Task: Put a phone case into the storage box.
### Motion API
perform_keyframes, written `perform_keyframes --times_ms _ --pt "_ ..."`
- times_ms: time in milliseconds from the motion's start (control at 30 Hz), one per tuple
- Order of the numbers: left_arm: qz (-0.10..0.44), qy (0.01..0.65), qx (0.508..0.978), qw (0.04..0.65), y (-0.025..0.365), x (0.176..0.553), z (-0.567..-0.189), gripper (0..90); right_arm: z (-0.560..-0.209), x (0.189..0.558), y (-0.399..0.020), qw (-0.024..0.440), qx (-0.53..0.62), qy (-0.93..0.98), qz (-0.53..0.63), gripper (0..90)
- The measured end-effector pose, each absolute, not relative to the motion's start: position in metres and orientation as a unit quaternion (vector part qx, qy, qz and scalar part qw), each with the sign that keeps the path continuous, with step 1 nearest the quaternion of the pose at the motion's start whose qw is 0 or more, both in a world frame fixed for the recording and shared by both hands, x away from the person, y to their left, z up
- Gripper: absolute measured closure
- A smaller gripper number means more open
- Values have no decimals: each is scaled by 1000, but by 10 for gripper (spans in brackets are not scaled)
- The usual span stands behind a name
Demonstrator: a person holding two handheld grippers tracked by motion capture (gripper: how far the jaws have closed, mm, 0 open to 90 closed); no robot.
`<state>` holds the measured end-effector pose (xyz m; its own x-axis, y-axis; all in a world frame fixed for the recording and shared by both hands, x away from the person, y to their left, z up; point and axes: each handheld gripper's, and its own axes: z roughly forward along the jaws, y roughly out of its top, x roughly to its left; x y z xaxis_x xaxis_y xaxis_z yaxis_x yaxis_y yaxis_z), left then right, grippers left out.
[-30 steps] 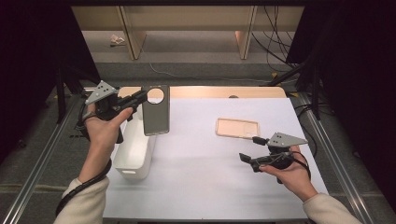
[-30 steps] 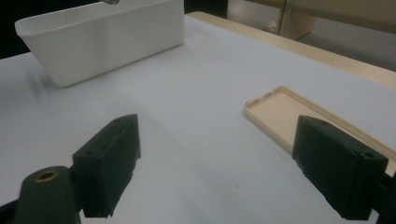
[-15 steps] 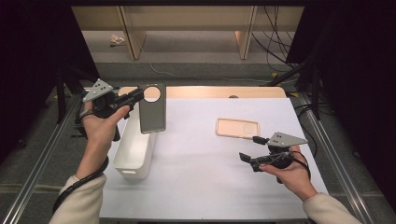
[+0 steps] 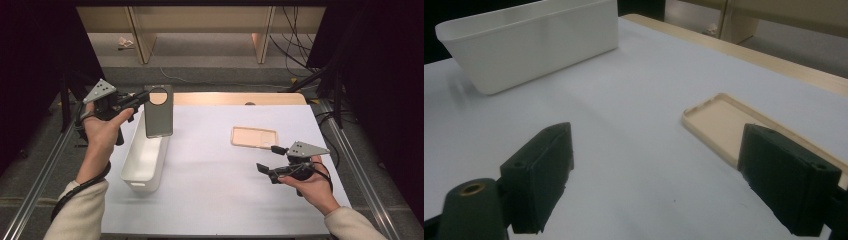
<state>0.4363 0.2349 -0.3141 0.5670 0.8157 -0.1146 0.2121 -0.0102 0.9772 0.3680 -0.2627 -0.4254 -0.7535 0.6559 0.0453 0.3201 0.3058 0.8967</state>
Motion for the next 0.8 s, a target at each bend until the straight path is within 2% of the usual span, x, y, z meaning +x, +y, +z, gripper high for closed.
perform_keyframes --times_ms 800 --pt "268 399 676 558 259 492 -324 818 -427 370 -264 163 315 788 504 159"
